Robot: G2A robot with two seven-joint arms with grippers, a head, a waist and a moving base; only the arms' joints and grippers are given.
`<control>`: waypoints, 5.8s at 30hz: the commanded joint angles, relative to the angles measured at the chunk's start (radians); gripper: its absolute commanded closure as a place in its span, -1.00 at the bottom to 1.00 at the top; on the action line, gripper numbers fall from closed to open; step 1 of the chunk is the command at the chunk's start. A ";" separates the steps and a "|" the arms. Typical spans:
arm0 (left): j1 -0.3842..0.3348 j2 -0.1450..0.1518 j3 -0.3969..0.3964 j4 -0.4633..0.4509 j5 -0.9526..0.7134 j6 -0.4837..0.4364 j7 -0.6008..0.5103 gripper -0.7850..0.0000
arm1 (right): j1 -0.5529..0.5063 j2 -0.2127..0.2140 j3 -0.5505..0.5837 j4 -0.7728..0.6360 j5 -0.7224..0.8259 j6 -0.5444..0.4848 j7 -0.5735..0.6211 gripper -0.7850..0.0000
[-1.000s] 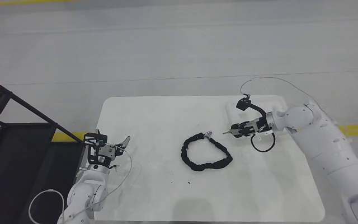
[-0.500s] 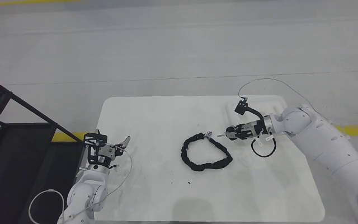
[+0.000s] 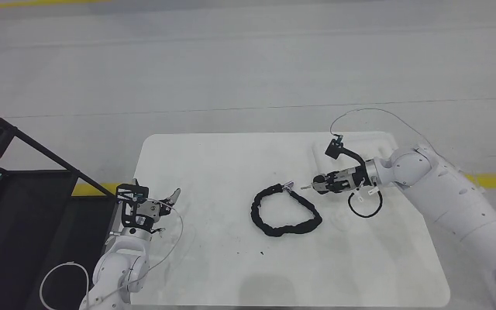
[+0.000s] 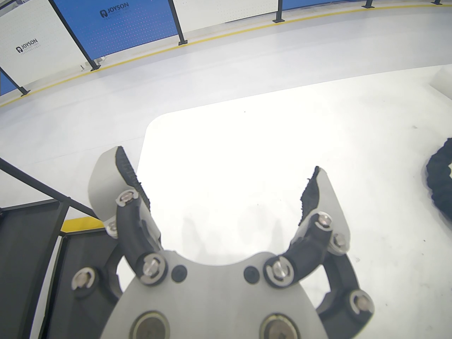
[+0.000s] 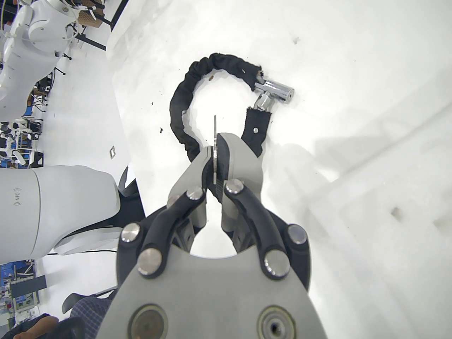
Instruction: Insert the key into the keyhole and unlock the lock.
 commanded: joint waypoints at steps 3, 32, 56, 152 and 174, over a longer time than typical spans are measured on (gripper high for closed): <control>0.000 0.000 0.000 0.000 0.000 0.000 0.000 -1.00 | 0.000 0.000 0.000 0.000 0.000 0.000 0.000 1.00; -0.016 -0.001 0.012 -0.021 0.032 -0.009 -0.001 -1.00 | -0.124 0.144 0.180 -0.150 0.061 -0.197 -0.198 1.00; -0.342 -0.046 0.396 0.016 0.359 -0.022 -0.146 -1.00 | -0.124 0.144 0.180 -0.150 0.061 -0.197 -0.198 1.00; -0.995 -0.272 0.878 0.782 -0.014 -0.495 -0.535 0.56 | -0.124 0.144 0.180 -0.150 0.061 -0.197 -0.198 1.00; -1.020 -0.301 0.895 0.844 -0.030 -0.503 -0.560 1.00 | -0.124 0.144 0.180 -0.150 0.061 -0.197 -0.198 1.00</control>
